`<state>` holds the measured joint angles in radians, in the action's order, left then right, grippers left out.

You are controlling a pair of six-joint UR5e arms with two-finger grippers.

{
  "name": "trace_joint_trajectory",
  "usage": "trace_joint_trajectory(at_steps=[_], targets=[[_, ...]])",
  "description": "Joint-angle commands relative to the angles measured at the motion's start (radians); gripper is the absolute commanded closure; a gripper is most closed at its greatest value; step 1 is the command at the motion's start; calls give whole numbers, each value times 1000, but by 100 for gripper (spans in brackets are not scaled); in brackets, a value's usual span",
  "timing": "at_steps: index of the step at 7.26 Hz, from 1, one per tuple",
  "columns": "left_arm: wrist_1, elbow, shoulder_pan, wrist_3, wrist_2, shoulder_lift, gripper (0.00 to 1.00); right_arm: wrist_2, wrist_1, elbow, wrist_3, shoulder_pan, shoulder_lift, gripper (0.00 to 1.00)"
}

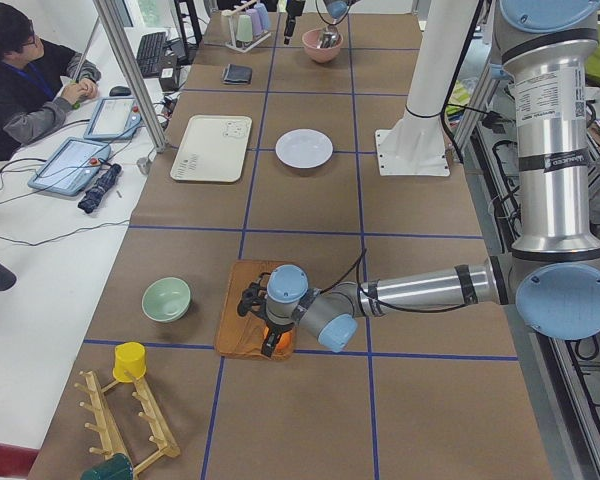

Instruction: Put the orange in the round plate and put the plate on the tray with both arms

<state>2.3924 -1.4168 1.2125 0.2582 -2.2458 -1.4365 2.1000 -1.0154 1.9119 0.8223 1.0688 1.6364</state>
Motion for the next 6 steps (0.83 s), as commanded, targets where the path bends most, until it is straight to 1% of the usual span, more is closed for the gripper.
trace_joint_trajectory(at_steps=[1, 3, 4, 5, 6], targets=[[22, 25, -24, 32, 2, -18, 1, -5, 0, -2, 0, -1, 0, 0], [68, 70, -31, 30, 3, -22, 2, -14, 1, -5, 1, -7, 3, 0], [76, 70, -31, 33, 2, -22, 25, -14, 1, -5, 1, -7, 3, 0], [76, 64, -31, 33, 2, -22, 67, -14, 1, -5, 1, -7, 3, 0], [76, 35, -30, 38, -7, -25, 93, -14, 1, -5, 0, -7, 3, 0]])
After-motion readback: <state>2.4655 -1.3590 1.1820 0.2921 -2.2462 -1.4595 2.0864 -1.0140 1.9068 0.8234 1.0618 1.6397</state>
